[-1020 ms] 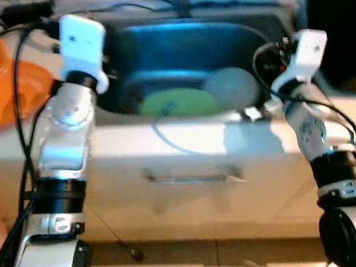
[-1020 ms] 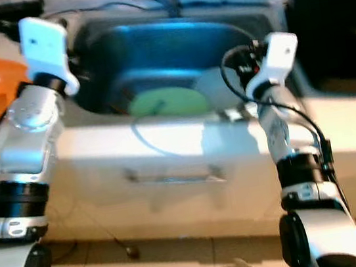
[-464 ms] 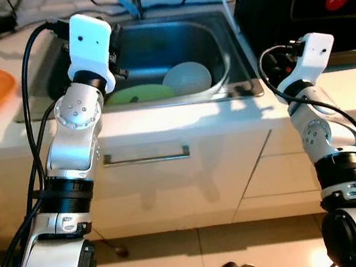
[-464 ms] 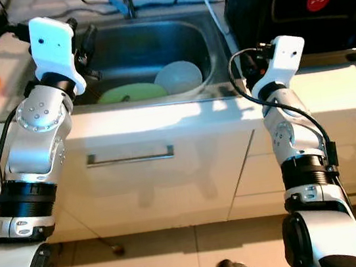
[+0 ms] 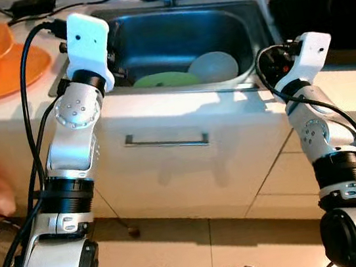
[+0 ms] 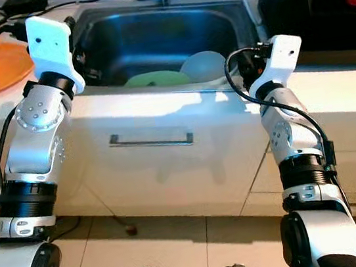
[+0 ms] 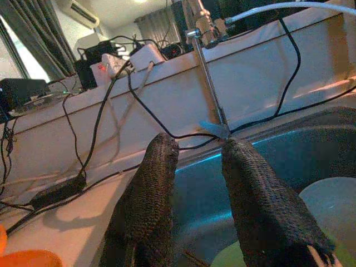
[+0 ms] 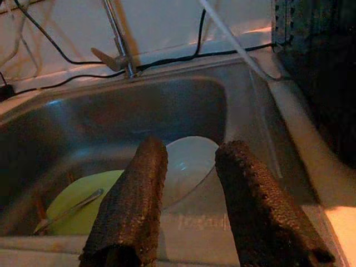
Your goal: Kitchen organization
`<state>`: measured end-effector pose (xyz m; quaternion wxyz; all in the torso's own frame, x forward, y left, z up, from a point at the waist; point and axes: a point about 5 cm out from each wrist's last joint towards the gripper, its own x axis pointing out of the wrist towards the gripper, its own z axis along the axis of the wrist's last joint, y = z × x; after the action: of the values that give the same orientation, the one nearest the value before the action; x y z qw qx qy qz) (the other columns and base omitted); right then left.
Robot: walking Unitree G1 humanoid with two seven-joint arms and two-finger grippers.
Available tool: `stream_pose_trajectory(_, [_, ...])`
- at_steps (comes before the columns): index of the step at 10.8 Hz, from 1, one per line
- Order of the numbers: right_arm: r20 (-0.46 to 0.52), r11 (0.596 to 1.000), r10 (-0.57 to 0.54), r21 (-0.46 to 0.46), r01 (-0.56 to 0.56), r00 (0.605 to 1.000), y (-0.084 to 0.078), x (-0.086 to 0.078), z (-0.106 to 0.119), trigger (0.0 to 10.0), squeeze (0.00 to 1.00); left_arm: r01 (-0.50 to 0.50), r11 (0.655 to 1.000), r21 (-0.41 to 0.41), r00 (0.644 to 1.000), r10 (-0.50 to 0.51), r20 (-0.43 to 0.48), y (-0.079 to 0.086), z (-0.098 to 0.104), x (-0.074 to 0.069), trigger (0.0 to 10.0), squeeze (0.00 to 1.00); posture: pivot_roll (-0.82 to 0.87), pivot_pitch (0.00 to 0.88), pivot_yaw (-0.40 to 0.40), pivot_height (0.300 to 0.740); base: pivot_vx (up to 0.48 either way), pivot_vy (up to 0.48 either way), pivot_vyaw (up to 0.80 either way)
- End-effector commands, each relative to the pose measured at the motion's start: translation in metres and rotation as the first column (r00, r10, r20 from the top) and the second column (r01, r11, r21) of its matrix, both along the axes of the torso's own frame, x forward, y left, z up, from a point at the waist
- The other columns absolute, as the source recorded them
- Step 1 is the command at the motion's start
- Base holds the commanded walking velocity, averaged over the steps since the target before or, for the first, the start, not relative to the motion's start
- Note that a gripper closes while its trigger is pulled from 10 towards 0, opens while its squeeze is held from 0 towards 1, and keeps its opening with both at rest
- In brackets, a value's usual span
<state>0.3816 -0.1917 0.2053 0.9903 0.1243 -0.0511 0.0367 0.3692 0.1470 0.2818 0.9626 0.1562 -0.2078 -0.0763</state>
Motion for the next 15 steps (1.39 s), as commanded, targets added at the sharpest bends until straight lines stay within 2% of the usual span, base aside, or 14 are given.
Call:
stream_pose_trajectory(1, [0.013, 1.000, 0.001, -0.006, -0.001, 1.000, -0.001, -0.001, 0.004, 10.0, 0.00, 0.000, 1.000, 0.004, 1.000, 0.000, 0.003, 0.000, 0.002, -0.001, 10.0, 0.00, 0.06, 0.126, -0.005, 0.723, 0.000, 0.000, 0.00])
stream_pose_trajectory(12, [0.006, 1.000, -0.002, -0.004, 0.002, 1.000, -0.003, -0.001, 0.002, 10.0, 0.00, 0.008, 1.000, -0.001, 1.000, -0.008, 0.005, -0.002, 0.001, -0.001, 10.0, 0.00, 0.05, 0.127, -0.012, 0.723, -0.249, 0.000, 0.00])
stream_pose_trajectory(13, [0.005, 1.000, 0.001, -0.003, -0.001, 1.000, -0.003, -0.001, 0.002, 10.0, 0.00, 0.005, 1.000, 0.003, 1.000, -0.005, -0.008, -0.001, -0.003, -0.001, 10.0, 0.00, 0.05, 0.129, -0.015, 0.723, 0.000, 0.000, 0.00])
stream_pose_trajectory(14, [0.002, 1.000, 0.004, -0.003, -0.004, 1.000, -0.001, -0.001, 0.001, 10.0, 0.00, 0.021, 0.999, -0.042, 0.999, -0.022, -0.037, -0.001, -0.010, -0.001, 10.0, 0.00, 0.06, 0.128, -0.017, 0.723, 0.000, 0.000, 0.00])
stream_pose_trajectory(15, [-0.004, 1.000, 0.009, -0.004, -0.009, 1.000, 0.000, 0.000, -0.001, 10.0, 0.00, 0.035, 0.995, -0.096, 0.995, -0.044, -0.094, 0.002, -0.027, -0.001, 10.0, 0.00, 0.06, 0.127, -0.019, 0.723, 0.000, 0.000, 0.00])
